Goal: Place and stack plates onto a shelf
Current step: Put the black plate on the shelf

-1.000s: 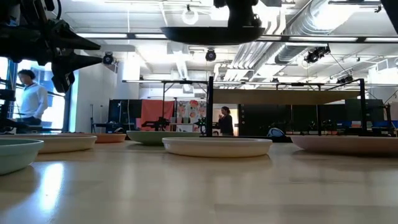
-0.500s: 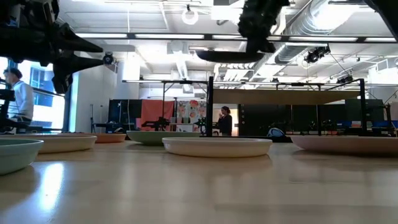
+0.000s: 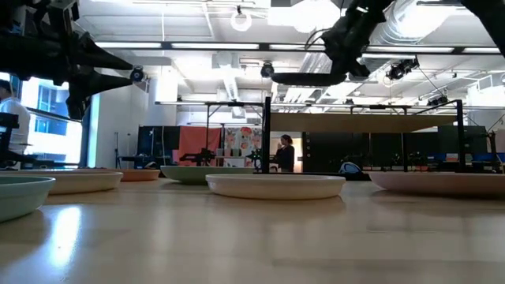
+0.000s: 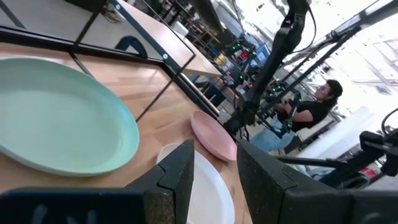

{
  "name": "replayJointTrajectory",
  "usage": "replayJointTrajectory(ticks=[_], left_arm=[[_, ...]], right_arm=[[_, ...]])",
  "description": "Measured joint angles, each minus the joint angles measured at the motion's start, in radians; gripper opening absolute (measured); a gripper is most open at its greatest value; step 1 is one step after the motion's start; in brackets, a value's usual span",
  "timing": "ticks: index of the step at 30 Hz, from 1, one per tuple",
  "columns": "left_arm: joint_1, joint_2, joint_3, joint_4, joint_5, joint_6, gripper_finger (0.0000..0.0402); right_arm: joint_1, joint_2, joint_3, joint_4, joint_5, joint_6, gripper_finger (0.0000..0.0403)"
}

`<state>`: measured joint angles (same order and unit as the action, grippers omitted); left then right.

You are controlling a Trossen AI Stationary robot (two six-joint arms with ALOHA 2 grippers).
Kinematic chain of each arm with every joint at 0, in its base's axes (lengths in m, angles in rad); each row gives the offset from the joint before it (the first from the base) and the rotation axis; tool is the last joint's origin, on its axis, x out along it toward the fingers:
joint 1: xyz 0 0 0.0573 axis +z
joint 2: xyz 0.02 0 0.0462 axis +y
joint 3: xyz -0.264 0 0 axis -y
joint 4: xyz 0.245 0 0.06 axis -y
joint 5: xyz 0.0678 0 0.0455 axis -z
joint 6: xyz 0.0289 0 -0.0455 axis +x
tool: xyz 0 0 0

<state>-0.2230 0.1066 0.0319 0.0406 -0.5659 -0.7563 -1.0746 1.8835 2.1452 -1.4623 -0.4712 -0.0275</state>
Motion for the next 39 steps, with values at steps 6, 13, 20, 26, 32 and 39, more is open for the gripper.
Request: replayJointTrajectory(ticks=[6, 13, 20, 26, 32, 39], left_arm=[[0.000, 0.000, 0.000, 0.000, -0.001, 0.000, 0.0110], [0.000, 0.000, 0.000, 0.000, -0.001, 0.000, 0.0110], [0.000, 0.000, 0.000, 0.000, -0.025, 0.000, 0.0110], [0.000, 0.000, 0.000, 0.000, -0.026, 0.000, 0.0110], [0.000, 0.000, 0.000, 0.000, -0.026, 0.000, 0.0110], [0.000, 0.000, 0.000, 0.000, -0.026, 0.000, 0.0110]], right_arm=[[0.009, 0.043, 0.000, -0.030, -0.007, -0.034, 0.0000], [0.014, 0.087, -0.001, -0.089, 0.000, -0.064, 0.0000], [0.037, 0.124, -0.001, -0.100, 0.036, -0.061, 0.0000], [0.057, 0.153, -0.001, -0.109, 0.079, -0.060, 0.0000], [0.072, 0.177, -0.001, -0.109, 0.090, -0.029, 0.0000], [0.089, 0.183, -0.001, -0.109, 0.149, -0.025, 0.0000]])
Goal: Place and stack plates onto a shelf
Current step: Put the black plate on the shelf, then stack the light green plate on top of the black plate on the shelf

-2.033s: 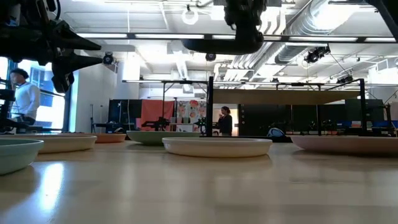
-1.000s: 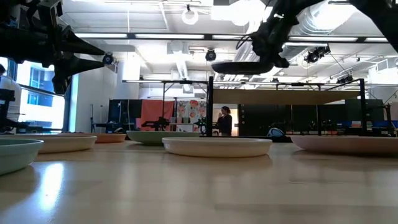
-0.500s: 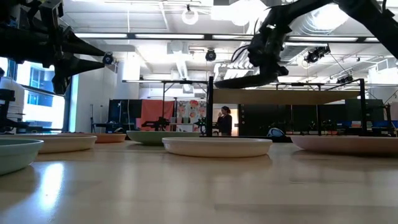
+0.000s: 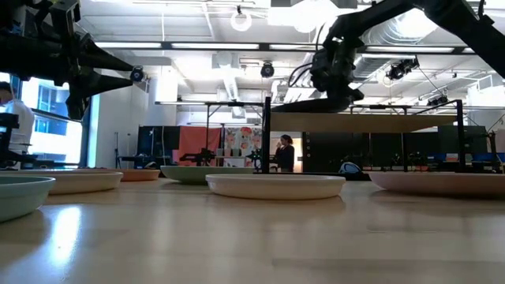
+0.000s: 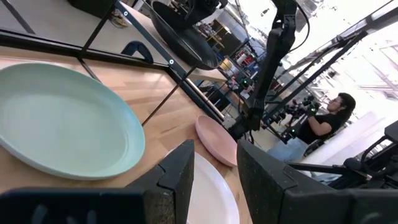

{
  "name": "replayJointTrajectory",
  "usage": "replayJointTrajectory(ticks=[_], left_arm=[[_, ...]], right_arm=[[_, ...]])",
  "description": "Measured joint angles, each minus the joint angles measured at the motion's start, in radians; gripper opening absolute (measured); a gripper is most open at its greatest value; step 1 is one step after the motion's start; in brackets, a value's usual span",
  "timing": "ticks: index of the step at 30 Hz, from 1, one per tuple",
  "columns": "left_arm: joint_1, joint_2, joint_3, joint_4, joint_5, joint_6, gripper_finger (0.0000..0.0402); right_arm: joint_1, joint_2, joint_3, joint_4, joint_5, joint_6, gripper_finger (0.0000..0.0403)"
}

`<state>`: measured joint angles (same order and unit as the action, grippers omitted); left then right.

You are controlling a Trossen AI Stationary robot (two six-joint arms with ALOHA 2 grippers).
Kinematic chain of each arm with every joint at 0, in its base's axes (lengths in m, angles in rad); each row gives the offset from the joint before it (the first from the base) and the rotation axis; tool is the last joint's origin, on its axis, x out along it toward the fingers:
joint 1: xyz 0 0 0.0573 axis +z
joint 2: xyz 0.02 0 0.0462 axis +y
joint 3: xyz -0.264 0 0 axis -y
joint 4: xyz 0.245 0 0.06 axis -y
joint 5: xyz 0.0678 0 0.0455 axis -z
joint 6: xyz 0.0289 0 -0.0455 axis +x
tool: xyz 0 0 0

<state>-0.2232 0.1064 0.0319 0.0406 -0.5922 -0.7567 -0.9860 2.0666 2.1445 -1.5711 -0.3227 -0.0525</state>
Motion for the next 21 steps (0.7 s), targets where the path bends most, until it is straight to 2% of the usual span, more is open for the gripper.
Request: replayJointTrajectory(ticks=[6, 15, 21], left_arm=[[0.000, 0.000, 0.000, 0.000, 0.000, 0.000, 0.0110], [0.000, 0.000, 0.000, 0.000, 0.000, 0.000, 0.0110], [0.000, 0.000, 0.002, 0.014, 0.000, -0.025, 0.0110]], right_arm=[[0.005, 0.000, 0.000, 0.000, 0.032, -0.012, 0.0012], [0.005, 0.000, 0.000, 0.001, 0.031, -0.008, 0.0083], [-0.006, -0.021, 0.004, -0.001, 0.014, 0.045, 0.0094]])
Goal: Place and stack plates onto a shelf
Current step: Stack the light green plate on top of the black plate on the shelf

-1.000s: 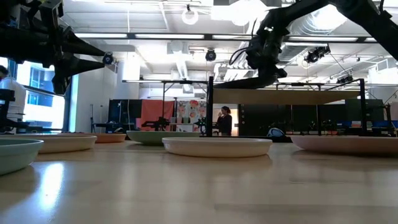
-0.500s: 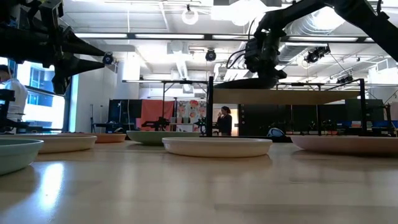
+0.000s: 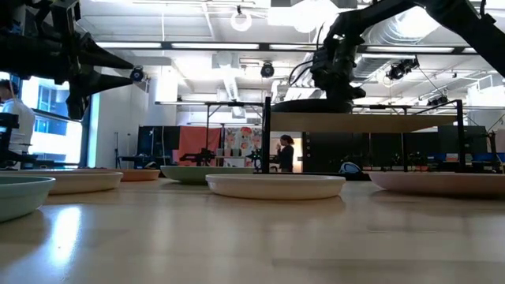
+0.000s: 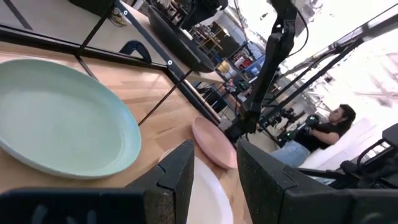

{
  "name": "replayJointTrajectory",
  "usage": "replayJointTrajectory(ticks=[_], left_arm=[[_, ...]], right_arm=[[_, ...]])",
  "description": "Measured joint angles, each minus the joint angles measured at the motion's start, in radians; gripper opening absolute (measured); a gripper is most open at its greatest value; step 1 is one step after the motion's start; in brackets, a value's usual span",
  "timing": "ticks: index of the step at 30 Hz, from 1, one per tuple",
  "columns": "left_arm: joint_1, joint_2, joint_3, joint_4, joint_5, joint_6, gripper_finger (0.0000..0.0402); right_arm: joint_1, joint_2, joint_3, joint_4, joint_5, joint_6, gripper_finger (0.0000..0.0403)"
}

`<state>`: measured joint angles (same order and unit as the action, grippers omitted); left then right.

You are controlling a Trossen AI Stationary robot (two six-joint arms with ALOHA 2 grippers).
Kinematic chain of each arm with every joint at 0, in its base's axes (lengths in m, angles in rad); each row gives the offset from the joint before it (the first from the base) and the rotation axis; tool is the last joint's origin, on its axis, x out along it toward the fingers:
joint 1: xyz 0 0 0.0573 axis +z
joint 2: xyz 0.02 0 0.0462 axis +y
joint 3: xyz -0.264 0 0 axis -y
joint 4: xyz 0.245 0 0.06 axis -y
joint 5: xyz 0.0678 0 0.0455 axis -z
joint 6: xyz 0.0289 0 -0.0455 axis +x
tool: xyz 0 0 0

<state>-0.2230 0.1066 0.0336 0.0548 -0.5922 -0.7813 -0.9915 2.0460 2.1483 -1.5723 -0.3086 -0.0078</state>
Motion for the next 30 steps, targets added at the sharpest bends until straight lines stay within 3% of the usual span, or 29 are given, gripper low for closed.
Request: replayJointTrajectory(ticks=[10, 13, 23, 30], left_arm=[[0.001, 0.027, 0.144, 0.002, -0.049, 0.278, 0.0110], [0.009, 0.066, 0.221, -0.005, -0.052, 0.415, 0.0110], [0.098, 0.301, 0.481, -0.013, -0.061, 0.912, 0.0110], [0.210, 0.490, 0.553, -0.094, -0.009, 0.984, 0.0110]], right_arm=[[0.017, -0.042, 0.210, 0.008, -0.063, 0.011, 0.0094], [0.040, -0.102, 0.162, 0.077, -0.106, 0.009, 0.0094], [0.140, -0.168, 0.209, 0.086, -0.166, 0.003, 0.0094], [0.225, -0.183, 0.208, 0.077, -0.167, 0.003, 0.0094]])
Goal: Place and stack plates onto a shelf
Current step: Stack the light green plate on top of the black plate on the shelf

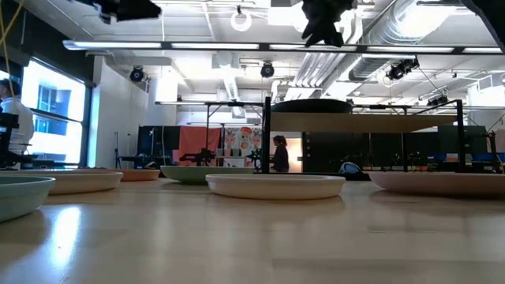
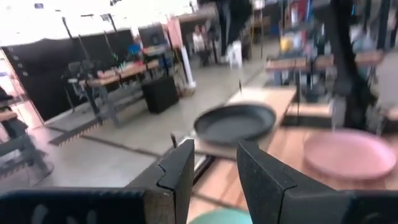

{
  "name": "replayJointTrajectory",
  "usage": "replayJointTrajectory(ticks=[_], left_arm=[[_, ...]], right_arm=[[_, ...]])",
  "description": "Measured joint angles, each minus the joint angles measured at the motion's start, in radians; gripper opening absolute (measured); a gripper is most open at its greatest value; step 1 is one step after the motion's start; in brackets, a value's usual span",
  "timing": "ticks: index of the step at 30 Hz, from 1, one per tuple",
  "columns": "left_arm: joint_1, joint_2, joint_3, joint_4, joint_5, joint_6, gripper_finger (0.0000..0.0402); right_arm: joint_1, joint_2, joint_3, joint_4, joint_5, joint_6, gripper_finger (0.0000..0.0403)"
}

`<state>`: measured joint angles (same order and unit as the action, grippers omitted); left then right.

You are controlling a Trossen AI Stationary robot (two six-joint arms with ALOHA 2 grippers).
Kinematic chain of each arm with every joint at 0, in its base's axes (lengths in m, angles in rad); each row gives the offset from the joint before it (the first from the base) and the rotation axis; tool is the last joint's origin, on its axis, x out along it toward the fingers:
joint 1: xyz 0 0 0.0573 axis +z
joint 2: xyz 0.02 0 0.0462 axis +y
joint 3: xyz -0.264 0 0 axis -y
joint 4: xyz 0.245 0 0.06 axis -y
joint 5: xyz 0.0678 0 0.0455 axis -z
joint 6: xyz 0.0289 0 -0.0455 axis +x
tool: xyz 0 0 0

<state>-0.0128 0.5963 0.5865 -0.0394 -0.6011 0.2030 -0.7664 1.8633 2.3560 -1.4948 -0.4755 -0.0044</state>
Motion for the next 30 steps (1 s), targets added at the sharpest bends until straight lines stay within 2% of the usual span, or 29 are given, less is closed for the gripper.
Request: replayJointTrajectory(ticks=[9, 20, 30], left_arm=[[0.134, 0.265, 0.000, -0.004, 0.216, 0.001, 0.0110], [0.214, 0.527, 0.000, -0.002, 0.484, 0.063, 0.0110], [0.224, 0.683, 0.000, 0.000, 0.521, 0.079, 0.0110]], right_arm=[[0.083, 0.000, 0.000, 0.000, 0.003, 0.004, 0.0094], [0.164, 0.000, 0.000, 0.001, 0.005, 0.006, 0.0094], [0.211, 0.001, 0.000, 0.001, 0.034, 0.006, 0.0094]])
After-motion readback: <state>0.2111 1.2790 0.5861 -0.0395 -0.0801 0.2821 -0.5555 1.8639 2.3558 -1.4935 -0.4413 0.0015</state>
